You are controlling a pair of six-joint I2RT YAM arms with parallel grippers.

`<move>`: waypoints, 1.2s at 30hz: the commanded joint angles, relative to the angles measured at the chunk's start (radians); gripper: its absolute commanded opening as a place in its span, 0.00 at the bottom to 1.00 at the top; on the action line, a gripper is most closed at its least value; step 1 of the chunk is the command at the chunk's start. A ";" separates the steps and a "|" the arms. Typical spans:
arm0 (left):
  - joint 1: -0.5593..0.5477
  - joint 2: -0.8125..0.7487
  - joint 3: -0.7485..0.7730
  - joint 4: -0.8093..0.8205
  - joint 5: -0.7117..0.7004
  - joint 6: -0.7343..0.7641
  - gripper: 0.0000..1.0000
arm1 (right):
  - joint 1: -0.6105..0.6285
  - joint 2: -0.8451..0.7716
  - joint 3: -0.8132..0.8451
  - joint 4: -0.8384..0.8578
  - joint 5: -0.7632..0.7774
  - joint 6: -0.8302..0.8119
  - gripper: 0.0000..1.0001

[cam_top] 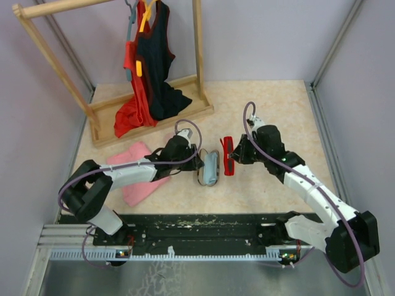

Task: Organize the sunglasses
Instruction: Place the sunglasses in the sunglasses case.

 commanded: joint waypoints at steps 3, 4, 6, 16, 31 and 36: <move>0.005 -0.030 0.034 -0.014 0.042 0.032 0.46 | 0.010 0.053 -0.019 0.179 -0.023 0.148 0.00; 0.005 -0.034 0.033 -0.014 0.045 0.032 0.47 | 0.013 0.059 -0.020 0.188 -0.015 0.156 0.00; 0.005 -0.041 0.028 -0.008 0.055 0.031 0.47 | 0.018 0.072 -0.018 0.195 -0.003 0.165 0.00; 0.005 -0.049 0.010 0.044 0.106 0.026 0.38 | 0.040 0.137 -0.011 0.206 0.013 0.168 0.00; 0.005 -0.013 0.016 0.063 0.131 0.023 0.33 | 0.041 0.277 -0.012 0.258 -0.068 0.146 0.00; 0.005 -0.010 0.020 0.063 0.136 0.023 0.33 | 0.040 0.344 0.003 0.279 -0.090 0.144 0.00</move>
